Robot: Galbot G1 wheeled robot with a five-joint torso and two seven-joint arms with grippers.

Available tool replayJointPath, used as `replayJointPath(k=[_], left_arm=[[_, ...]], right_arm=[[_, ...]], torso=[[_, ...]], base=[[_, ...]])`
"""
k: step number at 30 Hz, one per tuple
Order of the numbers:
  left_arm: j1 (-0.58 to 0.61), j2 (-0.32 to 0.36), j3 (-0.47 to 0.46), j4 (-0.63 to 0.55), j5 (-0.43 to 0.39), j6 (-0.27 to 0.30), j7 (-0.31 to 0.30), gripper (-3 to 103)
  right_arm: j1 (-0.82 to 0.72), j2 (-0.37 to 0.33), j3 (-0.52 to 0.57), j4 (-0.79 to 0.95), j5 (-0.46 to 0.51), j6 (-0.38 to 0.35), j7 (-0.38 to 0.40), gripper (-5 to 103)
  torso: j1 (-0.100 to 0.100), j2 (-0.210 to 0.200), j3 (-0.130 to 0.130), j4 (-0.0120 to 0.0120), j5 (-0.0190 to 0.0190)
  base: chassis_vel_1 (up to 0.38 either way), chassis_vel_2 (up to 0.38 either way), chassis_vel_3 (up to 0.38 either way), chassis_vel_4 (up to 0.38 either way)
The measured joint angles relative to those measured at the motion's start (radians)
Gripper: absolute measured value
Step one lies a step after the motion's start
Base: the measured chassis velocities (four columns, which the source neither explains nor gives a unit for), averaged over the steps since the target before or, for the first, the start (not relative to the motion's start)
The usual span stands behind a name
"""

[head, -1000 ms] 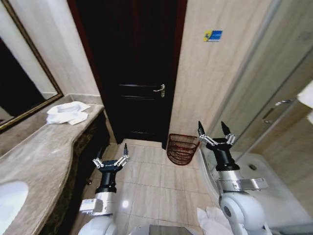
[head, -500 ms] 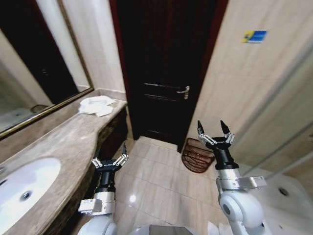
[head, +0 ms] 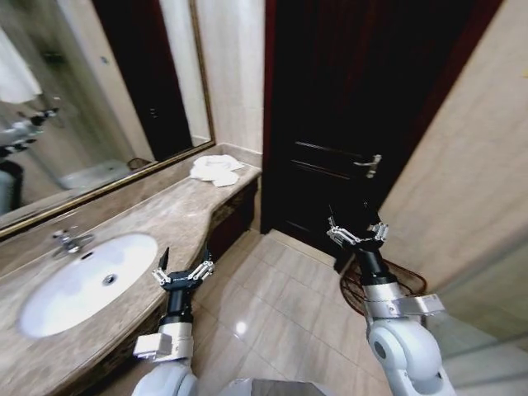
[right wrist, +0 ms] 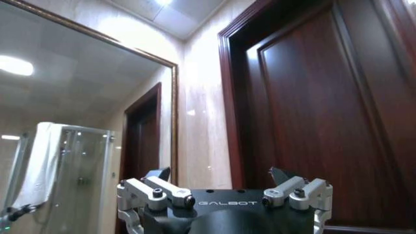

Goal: Discard the used towel into the hamper.

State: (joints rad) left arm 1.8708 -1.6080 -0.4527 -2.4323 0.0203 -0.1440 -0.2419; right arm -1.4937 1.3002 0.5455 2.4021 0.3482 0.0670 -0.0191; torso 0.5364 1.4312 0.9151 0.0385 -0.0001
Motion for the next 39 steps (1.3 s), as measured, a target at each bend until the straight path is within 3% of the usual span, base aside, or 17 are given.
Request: replayJointPath(k=[6, 39], left_arm=[[-0.003, 0.000, 0.000, 0.009, 0.020, 0.027, -0.038, 100], [-0.017, 0.000, 0.001, 0.021, 0.021, 0.029, -0.034, 100]], right_arm=[[0.007, 0.003, -0.001, -0.006, 0.006, -0.010, -0.001, 100], [0.002, 0.018, -0.012, -0.012, -0.005, 0.002, -0.027, 100]], torso=[[0.000, 0.000, 0.000, -0.0006, 0.0002], [0.000, 0.000, 0.000, -0.0004, -0.0001]], base=[[0.010, 0.015, 0.021, 0.005], [-0.038, 0.045, 0.045, -0.044]])
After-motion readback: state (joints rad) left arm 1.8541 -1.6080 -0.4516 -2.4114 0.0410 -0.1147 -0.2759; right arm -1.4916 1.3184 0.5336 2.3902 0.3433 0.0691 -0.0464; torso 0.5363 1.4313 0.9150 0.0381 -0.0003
